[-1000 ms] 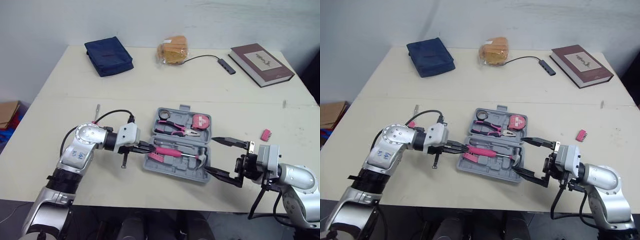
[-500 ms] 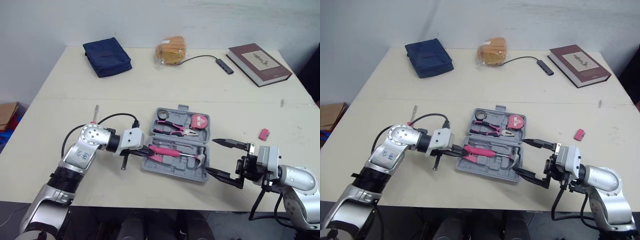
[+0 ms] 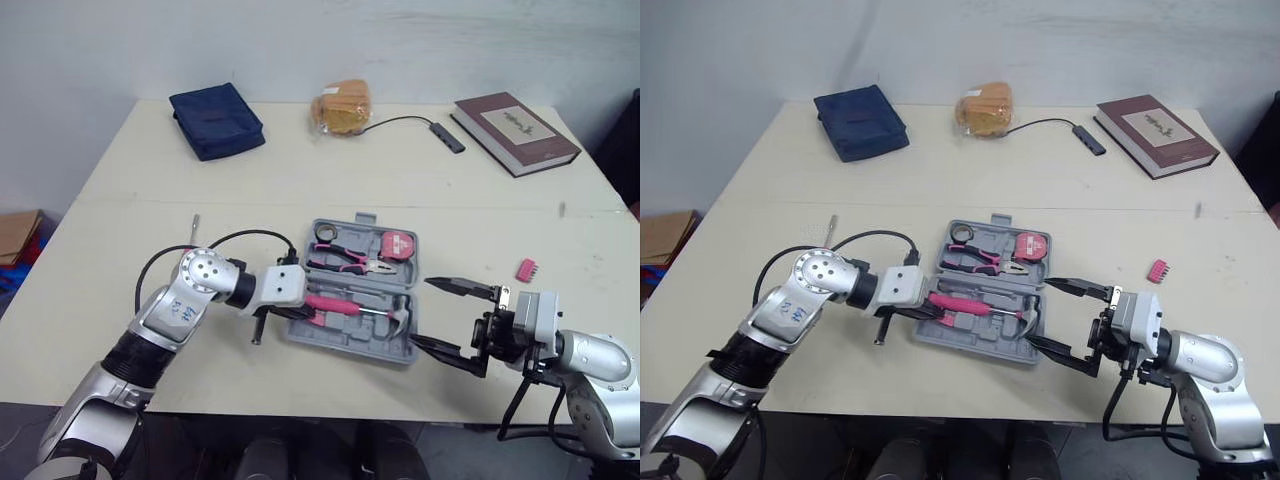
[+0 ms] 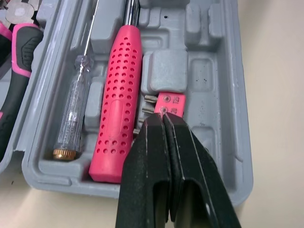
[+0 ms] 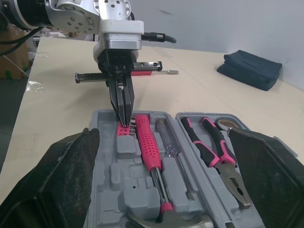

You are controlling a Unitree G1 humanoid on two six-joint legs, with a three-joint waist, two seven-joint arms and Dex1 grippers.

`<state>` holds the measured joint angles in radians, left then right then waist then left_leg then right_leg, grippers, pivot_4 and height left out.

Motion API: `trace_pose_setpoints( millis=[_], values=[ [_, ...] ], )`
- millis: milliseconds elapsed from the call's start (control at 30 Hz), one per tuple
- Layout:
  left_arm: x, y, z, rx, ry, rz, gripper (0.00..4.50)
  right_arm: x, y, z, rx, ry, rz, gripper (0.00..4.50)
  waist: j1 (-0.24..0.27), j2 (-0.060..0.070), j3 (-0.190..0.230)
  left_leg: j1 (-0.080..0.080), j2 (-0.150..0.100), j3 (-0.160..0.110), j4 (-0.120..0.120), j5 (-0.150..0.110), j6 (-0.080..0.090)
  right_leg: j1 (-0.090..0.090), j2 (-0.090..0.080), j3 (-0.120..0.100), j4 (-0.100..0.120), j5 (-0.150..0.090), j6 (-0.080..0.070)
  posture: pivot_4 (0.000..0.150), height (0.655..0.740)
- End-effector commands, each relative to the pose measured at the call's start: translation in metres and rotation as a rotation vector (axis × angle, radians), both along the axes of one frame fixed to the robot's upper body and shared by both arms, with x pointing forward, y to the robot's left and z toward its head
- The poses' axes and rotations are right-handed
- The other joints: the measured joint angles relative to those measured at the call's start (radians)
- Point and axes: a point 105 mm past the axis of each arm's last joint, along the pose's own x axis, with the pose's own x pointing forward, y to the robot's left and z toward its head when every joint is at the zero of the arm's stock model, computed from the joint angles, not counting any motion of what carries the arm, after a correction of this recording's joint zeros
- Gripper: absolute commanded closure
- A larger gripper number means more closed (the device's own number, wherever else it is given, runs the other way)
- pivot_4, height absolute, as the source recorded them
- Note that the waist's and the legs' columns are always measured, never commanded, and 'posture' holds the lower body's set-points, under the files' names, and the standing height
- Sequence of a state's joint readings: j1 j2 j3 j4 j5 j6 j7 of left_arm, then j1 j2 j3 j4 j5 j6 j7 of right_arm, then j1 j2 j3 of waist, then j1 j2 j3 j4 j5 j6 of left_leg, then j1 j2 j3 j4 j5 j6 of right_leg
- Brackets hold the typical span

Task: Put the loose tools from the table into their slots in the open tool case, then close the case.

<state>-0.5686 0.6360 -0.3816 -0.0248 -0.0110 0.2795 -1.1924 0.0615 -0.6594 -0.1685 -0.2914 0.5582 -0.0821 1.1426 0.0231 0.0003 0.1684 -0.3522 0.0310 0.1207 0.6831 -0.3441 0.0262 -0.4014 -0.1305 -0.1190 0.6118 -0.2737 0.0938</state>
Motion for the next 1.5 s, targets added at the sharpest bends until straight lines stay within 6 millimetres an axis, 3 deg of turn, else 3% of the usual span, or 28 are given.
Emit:
trace_pose_setpoints(
  millis=[33, 267, 400, 533, 700, 900, 1033, 1233, 1400, 1433, 1500],
  values=[
    [-0.012, 0.020, -0.054, 0.178, 0.172, 0.079, 4.48, -0.001, -0.002, 0.009, -0.009, -0.043, -0.004, 0.00, -0.001, 0.002, -0.002, 0.001, 0.000, 0.000, 0.000, -0.001, 0.001, 0.001, 0.000, 0.001, 0.000, 0.000, 0.000, 0.150, 0.7400],
    [-0.009, 0.017, -0.072, 0.101, 0.218, 0.147, 4.48, 0.001, -0.001, 0.010, -0.007, -0.054, -0.005, 0.00, 0.003, 0.010, -0.011, 0.003, 0.000, -0.002, 0.000, -0.003, 0.002, 0.005, -0.001, 0.006, -0.002, -0.001, -0.001, 0.150, 0.7400],
    [-0.009, 0.024, -0.079, 0.095, 0.235, 0.204, 4.48, 0.000, -0.002, 0.009, -0.012, -0.052, -0.007, 0.00, 0.003, 0.009, -0.016, 0.010, 0.001, -0.002, -0.001, -0.007, 0.005, 0.011, -0.004, 0.007, -0.004, -0.001, -0.001, 0.150, 0.7400],
    [-0.004, 0.028, -0.072, 0.034, 0.246, 0.288, 4.48, 0.000, -0.003, 0.009, -0.010, -0.053, -0.017, 0.00, 0.001, 0.009, -0.020, 0.018, 0.004, -0.002, -0.003, -0.010, 0.003, 0.018, -0.004, 0.007, -0.008, -0.002, -0.002, 0.150, 0.7400],
    [0.005, 0.015, -0.043, -0.109, 0.225, 0.281, 4.48, 0.001, -0.001, 0.008, -0.008, -0.051, -0.018, 0.00, 0.001, 0.010, -0.020, 0.017, 0.007, -0.003, -0.003, -0.012, -0.002, 0.017, -0.003, 0.006, -0.008, -0.002, -0.003, 0.150, 0.7400],
    [0.002, 0.020, -0.059, 0.004, 0.223, 0.291, 4.48, 0.003, 0.002, 0.007, 0.001, -0.052, -0.015, 0.00, 0.001, 0.006, -0.018, 0.013, 0.006, -0.002, -0.003, -0.010, 0.001, 0.013, -0.003, 0.006, -0.008, -0.002, -0.003, 0.150, 0.7400],
    [0.005, 0.006, -0.036, -0.127, 0.199, 0.267, 4.48, 0.003, 0.003, 0.008, 0.003, -0.054, -0.017, 0.00, 0.000, 0.006, -0.018, 0.012, 0.006, -0.001, -0.004, -0.010, 0.000, 0.011, -0.003, 0.008, -0.007, -0.003, -0.003, 0.150, 0.7400],
    [0.007, 0.021, -0.013, -0.140, 0.138, 0.242, 4.48, 0.002, 0.001, 0.007, 0.000, -0.054, -0.020, 0.00, -0.003, 0.003, -0.014, 0.005, 0.007, -0.001, -0.004, -0.010, 0.000, 0.004, -0.003, 0.007, -0.007, -0.003, -0.004, 0.150, 0.7400],
    [0.004, 0.031, -0.007, -0.131, 0.106, 0.213, 4.48, 0.001, -0.001, 0.007, -0.004, -0.052, -0.023, 0.00, -0.020, 0.003, -0.009, -0.004, 0.007, 0.000, -0.005, -0.005, -0.007, -0.007, -0.001, 0.007, -0.004, -0.003, -0.005, 0.150, 0.7400],
    [0.004, 0.028, 0.002, -0.185, 0.084, 0.190, 4.48, 0.001, -0.001, 0.007, -0.002, -0.053, -0.028, 0.00, -0.021, 0.003, -0.007, -0.004, 0.007, 0.000, -0.005, -0.005, -0.007, -0.007, -0.001, 0.007, -0.004, -0.003, -0.005, 0.150, 0.7400],
    [0.003, 0.024, 0.039, -0.419, 0.021, 0.136, 4.48, 0.003, -0.011, 0.013, 0.001, -0.072, -0.074, 0.00, -0.023, 0.001, 0.000, -0.004, 0.007, 0.000, -0.004, -0.005, -0.006, -0.007, -0.001, 0.007, -0.003, -0.003, -0.005, 0.150, 0.7400]
  ],
)
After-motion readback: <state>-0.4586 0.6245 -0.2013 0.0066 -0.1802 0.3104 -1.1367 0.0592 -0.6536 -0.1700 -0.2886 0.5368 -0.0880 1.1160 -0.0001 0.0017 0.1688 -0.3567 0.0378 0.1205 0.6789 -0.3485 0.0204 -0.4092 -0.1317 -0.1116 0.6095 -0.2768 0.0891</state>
